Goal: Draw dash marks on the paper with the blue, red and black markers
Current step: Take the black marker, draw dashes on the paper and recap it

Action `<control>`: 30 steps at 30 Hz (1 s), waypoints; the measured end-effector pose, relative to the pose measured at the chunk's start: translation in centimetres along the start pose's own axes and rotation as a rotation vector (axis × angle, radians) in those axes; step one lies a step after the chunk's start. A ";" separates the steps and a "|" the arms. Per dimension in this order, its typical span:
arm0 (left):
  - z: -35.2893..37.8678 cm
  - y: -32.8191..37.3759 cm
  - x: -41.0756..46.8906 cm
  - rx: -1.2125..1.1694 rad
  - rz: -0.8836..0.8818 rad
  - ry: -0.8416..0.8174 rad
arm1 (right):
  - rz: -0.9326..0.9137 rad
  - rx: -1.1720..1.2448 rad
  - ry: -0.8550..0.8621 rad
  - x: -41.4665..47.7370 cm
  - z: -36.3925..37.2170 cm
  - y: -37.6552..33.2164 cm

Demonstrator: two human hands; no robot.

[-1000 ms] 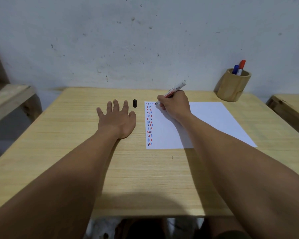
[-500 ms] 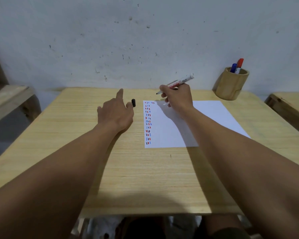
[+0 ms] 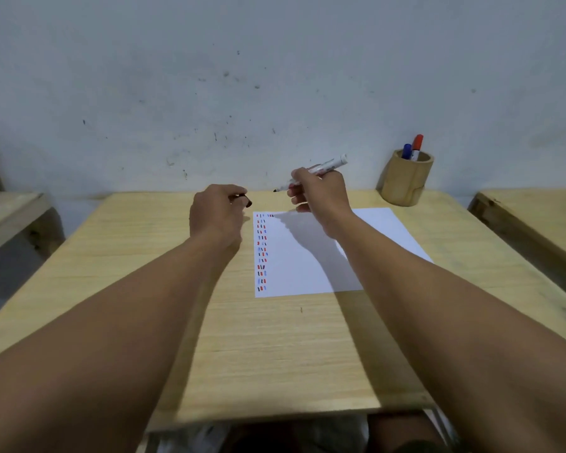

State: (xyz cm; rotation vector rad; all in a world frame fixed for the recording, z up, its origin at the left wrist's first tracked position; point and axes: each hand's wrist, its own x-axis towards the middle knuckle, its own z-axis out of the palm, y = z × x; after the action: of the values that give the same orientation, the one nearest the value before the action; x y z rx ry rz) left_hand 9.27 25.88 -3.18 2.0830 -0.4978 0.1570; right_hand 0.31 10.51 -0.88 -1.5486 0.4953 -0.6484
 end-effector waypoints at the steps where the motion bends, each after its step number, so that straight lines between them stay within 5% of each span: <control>1: -0.1 1.0 0.1 -0.093 -0.031 0.004 | 0.005 0.029 0.005 -0.2 -0.2 -0.4; 13: -0.9 9.5 0.0 -0.468 -0.062 -0.162 | 0.006 0.303 0.136 -2.2 -3.9 -5.7; 30: -0.3 14.5 -1.6 -0.691 -0.218 -0.335 | -0.011 0.338 0.004 -3.7 -8.2 -7.8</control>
State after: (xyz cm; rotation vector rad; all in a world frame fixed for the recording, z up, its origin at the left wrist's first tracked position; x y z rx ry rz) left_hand 1.90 19.85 7.91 1.4642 -0.4381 -0.4438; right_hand -8.38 7.50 6.65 -1.2318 0.3585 -0.7047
